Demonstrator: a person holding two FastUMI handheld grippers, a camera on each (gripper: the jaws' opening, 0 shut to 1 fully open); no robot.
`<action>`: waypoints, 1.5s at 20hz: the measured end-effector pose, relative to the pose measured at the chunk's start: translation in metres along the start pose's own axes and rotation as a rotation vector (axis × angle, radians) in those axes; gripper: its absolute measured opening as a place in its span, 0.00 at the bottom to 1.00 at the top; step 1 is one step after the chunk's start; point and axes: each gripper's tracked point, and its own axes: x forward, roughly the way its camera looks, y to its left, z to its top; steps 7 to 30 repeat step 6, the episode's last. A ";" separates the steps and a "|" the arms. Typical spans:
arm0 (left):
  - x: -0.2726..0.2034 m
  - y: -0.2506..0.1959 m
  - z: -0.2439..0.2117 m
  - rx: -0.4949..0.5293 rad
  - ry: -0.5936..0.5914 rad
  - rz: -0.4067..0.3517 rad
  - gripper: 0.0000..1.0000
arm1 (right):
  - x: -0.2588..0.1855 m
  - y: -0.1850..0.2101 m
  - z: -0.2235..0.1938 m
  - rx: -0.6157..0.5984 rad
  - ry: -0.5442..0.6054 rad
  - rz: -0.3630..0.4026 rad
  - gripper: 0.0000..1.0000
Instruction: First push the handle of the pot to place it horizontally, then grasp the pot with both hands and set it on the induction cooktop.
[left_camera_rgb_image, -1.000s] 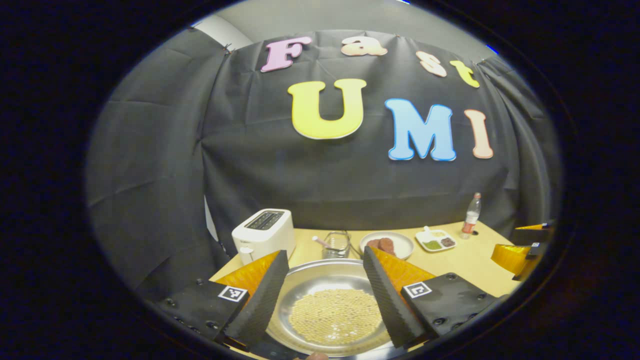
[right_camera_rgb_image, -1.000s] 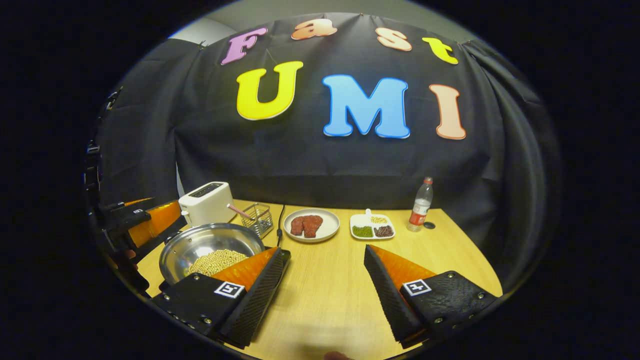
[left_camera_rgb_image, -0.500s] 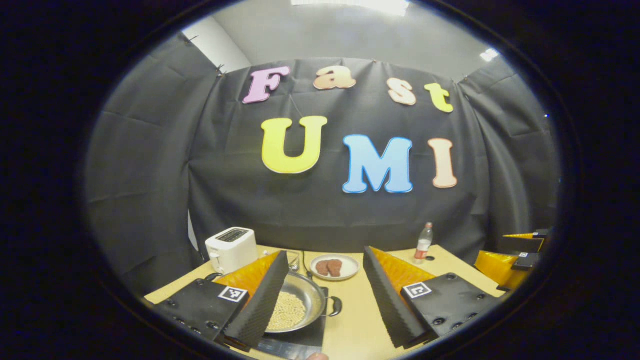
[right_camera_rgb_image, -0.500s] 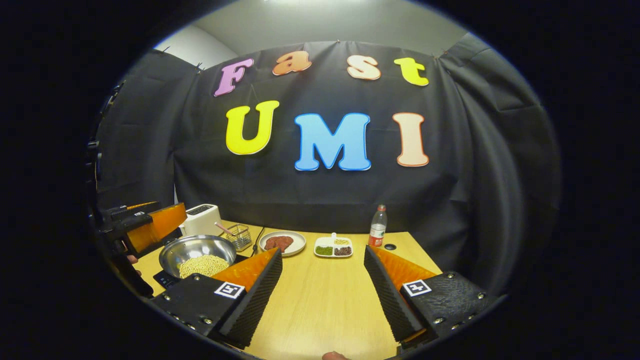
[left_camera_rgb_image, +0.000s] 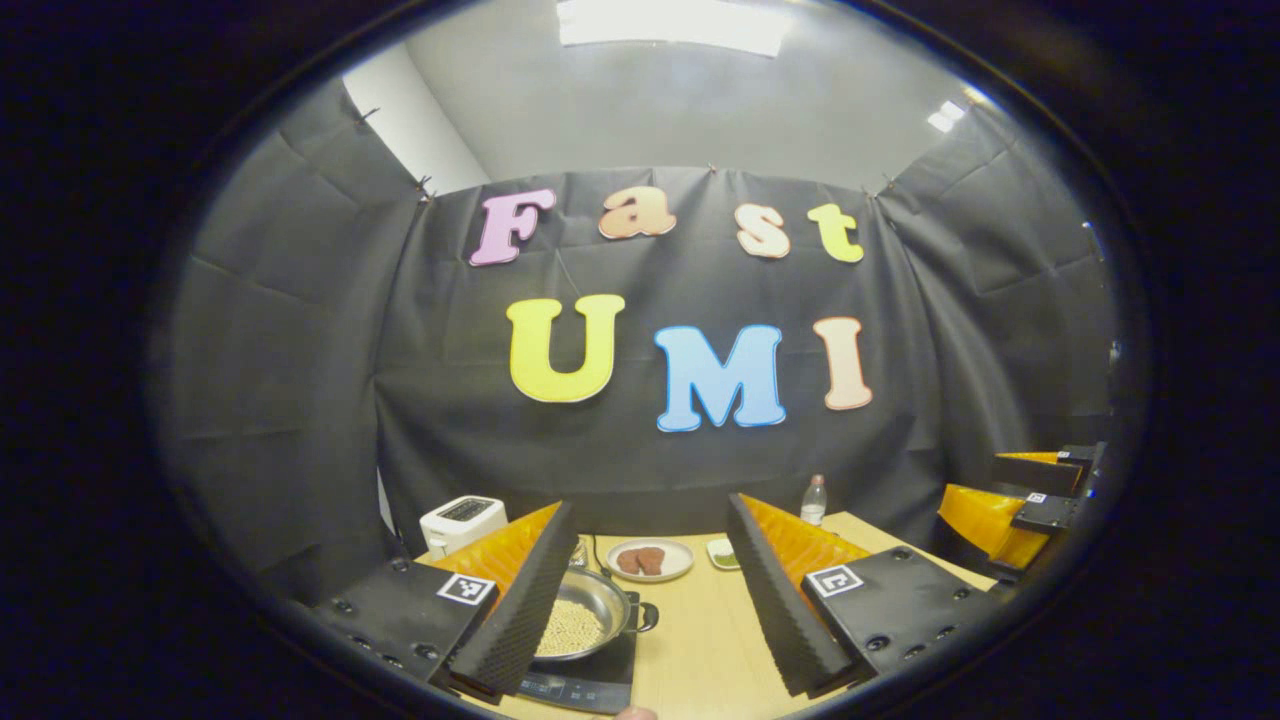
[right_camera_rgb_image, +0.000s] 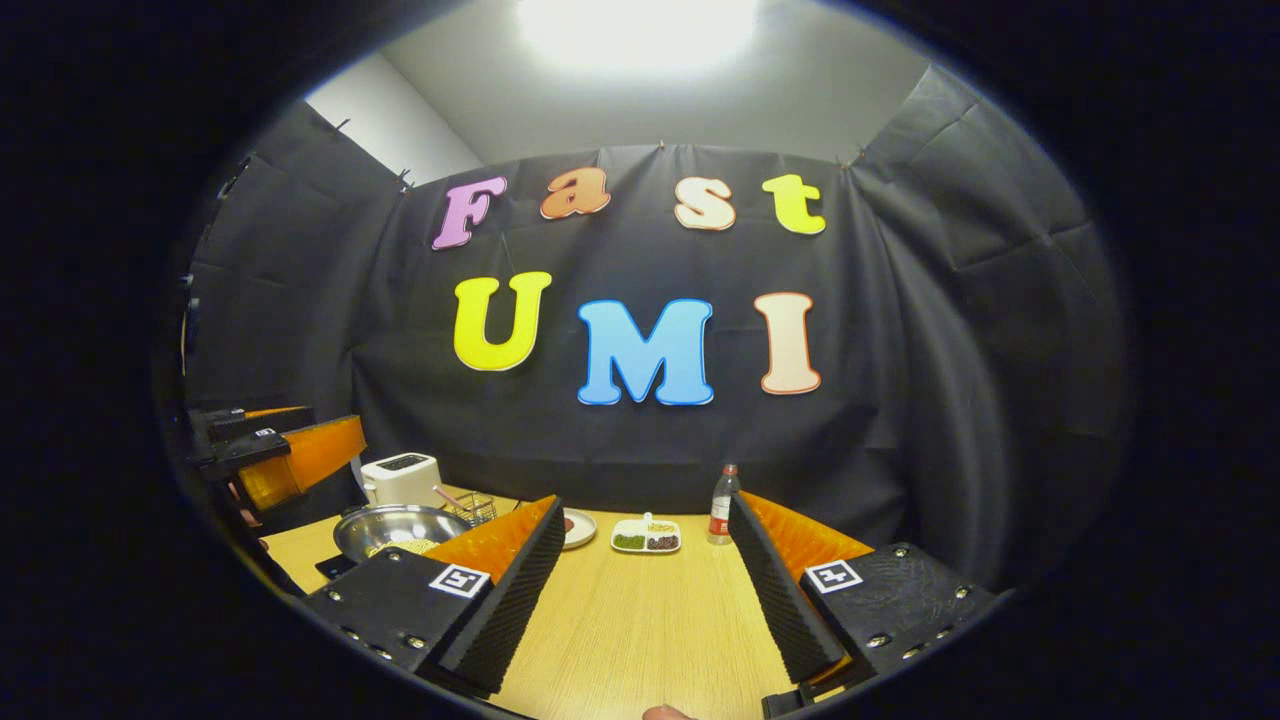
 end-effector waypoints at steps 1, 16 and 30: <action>-0.005 0.007 0.002 -0.005 -0.003 -0.003 0.97 | -0.006 0.003 0.003 0.002 -0.008 -0.007 0.99; -0.030 0.037 0.003 -0.016 -0.003 0.011 1.00 | -0.026 0.023 0.014 0.015 -0.045 -0.018 0.99; -0.030 0.037 0.003 -0.016 -0.003 0.011 1.00 | -0.026 0.023 0.014 0.015 -0.045 -0.018 0.99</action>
